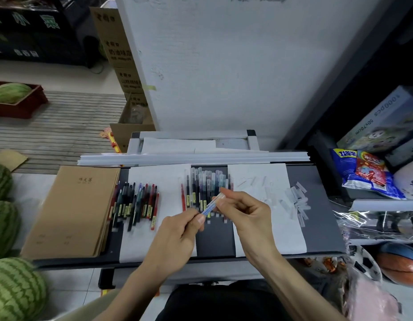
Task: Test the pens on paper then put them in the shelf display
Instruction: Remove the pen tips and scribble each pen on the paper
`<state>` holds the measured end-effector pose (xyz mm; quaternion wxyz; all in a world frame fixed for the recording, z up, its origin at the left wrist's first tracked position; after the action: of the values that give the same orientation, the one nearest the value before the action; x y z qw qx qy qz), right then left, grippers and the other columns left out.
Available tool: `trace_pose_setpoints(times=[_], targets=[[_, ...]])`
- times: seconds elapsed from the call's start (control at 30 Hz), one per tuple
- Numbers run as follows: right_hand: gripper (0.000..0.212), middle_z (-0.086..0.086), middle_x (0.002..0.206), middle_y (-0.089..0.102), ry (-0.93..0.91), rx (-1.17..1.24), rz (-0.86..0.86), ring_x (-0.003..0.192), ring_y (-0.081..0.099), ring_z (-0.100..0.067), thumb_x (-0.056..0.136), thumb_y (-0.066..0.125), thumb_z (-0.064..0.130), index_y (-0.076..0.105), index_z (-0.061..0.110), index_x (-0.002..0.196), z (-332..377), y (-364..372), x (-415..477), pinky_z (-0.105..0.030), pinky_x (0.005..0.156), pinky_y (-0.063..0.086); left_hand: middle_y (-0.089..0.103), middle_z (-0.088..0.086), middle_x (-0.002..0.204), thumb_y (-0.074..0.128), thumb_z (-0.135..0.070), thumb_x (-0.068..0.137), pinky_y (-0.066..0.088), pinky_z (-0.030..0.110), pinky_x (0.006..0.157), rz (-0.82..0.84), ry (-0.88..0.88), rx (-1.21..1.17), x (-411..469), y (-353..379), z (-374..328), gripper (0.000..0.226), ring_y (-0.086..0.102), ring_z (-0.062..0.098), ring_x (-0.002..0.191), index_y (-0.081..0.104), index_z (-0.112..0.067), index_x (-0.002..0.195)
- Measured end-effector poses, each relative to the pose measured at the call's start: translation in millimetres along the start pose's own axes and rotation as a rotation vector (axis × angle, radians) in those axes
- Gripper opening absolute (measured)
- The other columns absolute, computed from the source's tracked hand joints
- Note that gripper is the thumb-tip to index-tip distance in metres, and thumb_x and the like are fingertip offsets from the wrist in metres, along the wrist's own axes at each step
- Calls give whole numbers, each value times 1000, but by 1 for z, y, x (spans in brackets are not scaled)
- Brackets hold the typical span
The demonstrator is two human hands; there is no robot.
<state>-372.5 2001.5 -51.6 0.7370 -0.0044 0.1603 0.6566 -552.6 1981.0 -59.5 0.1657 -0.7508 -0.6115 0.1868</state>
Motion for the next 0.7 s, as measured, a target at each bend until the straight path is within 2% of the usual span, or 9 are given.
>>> trace_pose_setpoints(times=[0.13,0.23,0.37,0.4,0.47,0.53,0.6,0.63,0.7], targets=[[26,-5,88,78,16,-105,76,84,72,-14,92,76,6,80,21,113,-6,-4,11,-22,77,55,48,-7,54,51,-35,108,34,23,50,30,-91,-137,-1,14,7,32,39,7,48,66,-21,84],[27,-3,82,75,56,-174,82,82,70,-12,95,73,7,79,24,115,-19,-4,21,-23,80,54,62,2,64,54,-31,109,46,29,49,80,-197,-190,1,27,14,29,55,20,49,71,-18,89],[30,-1,91,78,111,-266,57,92,74,-13,97,72,8,76,24,122,-45,-3,28,-31,91,59,64,7,74,61,-28,105,51,43,67,75,-224,18,9,35,35,27,59,23,67,69,-14,84],[32,0,95,79,123,-310,71,96,74,-14,98,71,11,74,23,127,-52,-4,29,-34,96,58,66,2,75,64,-27,104,52,41,71,75,-239,41,12,37,42,21,59,18,69,71,-16,87],[37,5,100,79,160,-391,109,102,73,-12,99,70,21,67,26,136,-65,-8,32,-34,100,56,69,-14,83,69,-27,100,52,17,71,45,-294,55,17,38,54,3,63,2,76,72,-26,99],[39,11,102,77,192,-505,96,101,71,-8,98,69,28,64,29,137,-73,-20,34,-24,95,54,65,-20,90,74,-30,97,47,7,68,-25,-360,100,23,37,65,12,63,-5,77,68,-32,106],[33,16,103,73,167,-715,41,96,70,-6,97,67,30,66,32,130,-76,-40,39,-10,82,49,68,-11,90,75,-31,96,55,22,71,-71,-410,138,32,36,76,12,69,5,72,67,-28,105],[30,17,105,72,148,-839,17,95,69,-8,97,64,30,66,32,127,-77,-52,42,-12,80,50,69,-8,84,75,-31,96,58,29,70,-68,-427,169,37,35,79,11,69,9,67,65,-27,98],[30,15,114,70,121,-1108,-31,97,67,-11,98,59,32,64,30,127,-75,-78,47,-28,84,55,70,-3,69,75,-29,96,59,34,68,-63,-425,250,48,34,85,18,69,13,61,61,-24,86]])
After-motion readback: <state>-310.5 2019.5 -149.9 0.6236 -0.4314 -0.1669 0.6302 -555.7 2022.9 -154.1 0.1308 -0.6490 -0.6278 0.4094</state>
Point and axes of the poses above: each hand's wrist, its own x-axis towards the middle knuckle, its own y-axis out of the palm, z = x × y, the point moved 3 cm from there along x, towards the middle knuckle
